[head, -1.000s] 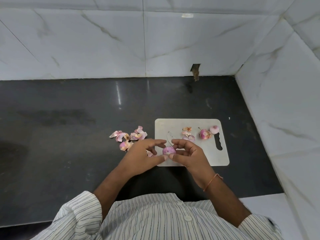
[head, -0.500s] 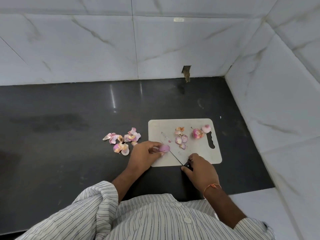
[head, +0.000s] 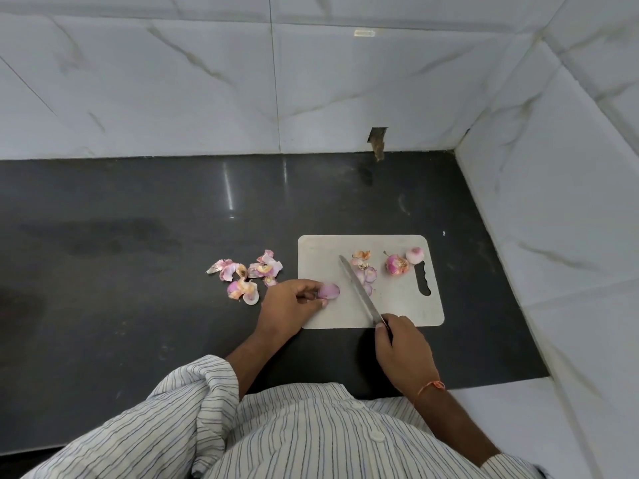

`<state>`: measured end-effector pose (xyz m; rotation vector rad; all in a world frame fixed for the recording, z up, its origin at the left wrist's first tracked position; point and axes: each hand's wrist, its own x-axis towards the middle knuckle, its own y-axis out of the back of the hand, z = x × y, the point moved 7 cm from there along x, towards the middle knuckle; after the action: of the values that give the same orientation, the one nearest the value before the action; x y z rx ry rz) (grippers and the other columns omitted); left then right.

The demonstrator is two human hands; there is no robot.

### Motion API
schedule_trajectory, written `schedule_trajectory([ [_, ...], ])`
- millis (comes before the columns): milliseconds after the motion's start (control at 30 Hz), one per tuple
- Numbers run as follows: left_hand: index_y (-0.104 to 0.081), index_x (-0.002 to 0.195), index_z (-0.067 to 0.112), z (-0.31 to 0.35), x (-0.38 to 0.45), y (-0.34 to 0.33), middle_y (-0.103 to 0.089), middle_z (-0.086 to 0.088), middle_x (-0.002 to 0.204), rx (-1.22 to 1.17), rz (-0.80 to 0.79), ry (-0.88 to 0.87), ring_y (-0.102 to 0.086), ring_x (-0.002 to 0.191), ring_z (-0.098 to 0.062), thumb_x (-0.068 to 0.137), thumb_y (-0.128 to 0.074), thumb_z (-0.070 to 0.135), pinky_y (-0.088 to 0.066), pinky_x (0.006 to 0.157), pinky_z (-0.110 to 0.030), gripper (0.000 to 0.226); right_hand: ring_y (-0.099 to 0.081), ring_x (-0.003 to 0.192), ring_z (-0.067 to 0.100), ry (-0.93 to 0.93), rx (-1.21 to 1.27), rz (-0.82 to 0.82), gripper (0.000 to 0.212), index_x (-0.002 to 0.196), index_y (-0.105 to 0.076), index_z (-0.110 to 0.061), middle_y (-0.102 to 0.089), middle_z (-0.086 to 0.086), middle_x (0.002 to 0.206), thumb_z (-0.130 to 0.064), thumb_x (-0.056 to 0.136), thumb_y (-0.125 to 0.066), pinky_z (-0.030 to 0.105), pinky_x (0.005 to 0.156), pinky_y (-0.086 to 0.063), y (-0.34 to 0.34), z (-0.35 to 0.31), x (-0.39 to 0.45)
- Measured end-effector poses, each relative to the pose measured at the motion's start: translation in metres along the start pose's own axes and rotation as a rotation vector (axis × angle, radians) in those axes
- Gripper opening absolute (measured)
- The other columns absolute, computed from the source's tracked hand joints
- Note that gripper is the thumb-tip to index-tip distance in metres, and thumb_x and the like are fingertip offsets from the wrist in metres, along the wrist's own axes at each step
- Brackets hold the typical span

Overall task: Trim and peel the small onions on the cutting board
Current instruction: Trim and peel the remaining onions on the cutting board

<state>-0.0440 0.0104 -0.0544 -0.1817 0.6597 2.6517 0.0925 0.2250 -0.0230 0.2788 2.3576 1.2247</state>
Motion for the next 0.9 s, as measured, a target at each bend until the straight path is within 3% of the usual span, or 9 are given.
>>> schedule_trajectory([
  [67,-0.083,0.118,0.03,0.002,0.0,0.0,-0.081,0.019,0.104,0.004,0.002,-0.002,-0.076,0.094,0.0,0.084,-0.092,0.026,-0.063,0.094,-0.031,0.035,-0.063,0.087,0.013,-0.036,0.122,0.002,0.017,0.096,-0.065,-0.023,-0.066,-0.008,0.092,-0.034,0.106,-0.056,0.036,0.084,-0.056,0.001,0.001,-0.004],
  [167,-0.084,0.115,0.029,0.006,-0.001,0.0,-0.081,0.02,0.099,0.002,0.016,-0.002,-0.075,0.09,0.001,0.085,-0.091,0.026,-0.062,0.091,-0.026,0.031,-0.067,0.085,0.006,-0.022,0.273,0.005,0.01,0.101,-0.067,-0.029,-0.071,-0.014,0.087,-0.032,0.107,-0.059,0.03,0.081,-0.056,0.004,-0.007,-0.009],
  [267,-0.084,0.113,0.028,0.008,0.0,0.0,-0.079,0.019,0.091,0.038,0.037,0.008,-0.072,0.082,0.0,0.085,-0.091,0.029,-0.061,0.083,-0.023,0.029,-0.064,0.062,0.007,0.006,0.348,-0.044,0.014,0.1,-0.066,-0.032,-0.07,-0.007,0.075,-0.035,0.108,-0.055,0.032,0.064,-0.057,-0.001,-0.017,-0.013],
  [400,-0.084,0.111,0.029,0.01,0.002,0.0,-0.078,0.019,0.091,0.078,0.046,0.001,-0.071,0.082,0.0,0.084,-0.091,0.033,-0.062,0.083,-0.024,0.028,-0.064,0.061,0.01,0.061,0.267,-0.058,0.017,0.098,-0.064,-0.029,-0.066,-0.005,0.071,-0.037,0.108,-0.053,0.037,0.063,-0.058,-0.006,-0.025,-0.013],
  [500,-0.085,0.111,0.03,0.009,0.003,0.0,-0.079,0.02,0.089,0.082,0.047,0.003,-0.073,0.08,-0.001,0.084,-0.091,0.036,-0.063,0.082,-0.029,0.028,-0.063,0.065,0.008,0.091,0.175,-0.059,0.02,0.09,-0.056,-0.031,-0.064,-0.007,0.069,-0.036,0.109,-0.052,0.023,0.062,-0.046,-0.006,-0.028,-0.013],
  [633,-0.085,0.111,0.029,0.01,0.004,-0.001,-0.08,0.02,0.09,0.074,0.053,0.004,-0.074,0.081,0.001,0.085,-0.091,0.038,-0.064,0.082,-0.03,0.028,-0.061,0.066,0.005,0.126,0.11,-0.053,0.014,0.097,-0.057,-0.033,-0.058,-0.014,0.068,-0.036,0.109,-0.051,0.015,0.061,-0.04,-0.004,-0.032,-0.013],
  [700,-0.085,0.11,0.028,0.009,0.004,-0.001,-0.08,0.02,0.09,0.058,0.06,0.011,-0.074,0.081,0.002,0.085,-0.09,0.039,-0.064,0.082,-0.03,0.028,-0.06,0.068,0.005,0.154,0.083,-0.051,0.014,0.102,-0.06,-0.029,-0.059,-0.014,0.071,-0.036,0.11,-0.05,0.018,0.063,-0.043,-0.006,-0.036,-0.012],
  [800,-0.085,0.11,0.028,0.009,0.005,-0.001,-0.081,0.02,0.091,0.065,0.059,0.004,-0.074,0.082,0.003,0.086,-0.089,0.04,-0.065,0.082,-0.031,0.027,-0.063,0.073,0.01,0.172,0.083,-0.059,0.02,0.107,-0.063,-0.023,-0.065,-0.01,0.078,-0.037,0.11,-0.049,0.034,0.07,-0.054,-0.012,-0.037,-0.01],
  [900,-0.085,0.111,0.028,0.009,0.005,-0.001,-0.081,0.019,0.092,0.077,0.052,-0.007,-0.075,0.082,0.002,0.086,-0.089,0.038,-0.065,0.083,-0.032,0.027,-0.063,0.073,0.009,0.169,0.088,-0.069,0.019,0.107,-0.063,-0.023,-0.064,-0.011,0.079,-0.037,0.11,-0.049,0.036,0.072,-0.055,-0.013,-0.038,-0.011],
])
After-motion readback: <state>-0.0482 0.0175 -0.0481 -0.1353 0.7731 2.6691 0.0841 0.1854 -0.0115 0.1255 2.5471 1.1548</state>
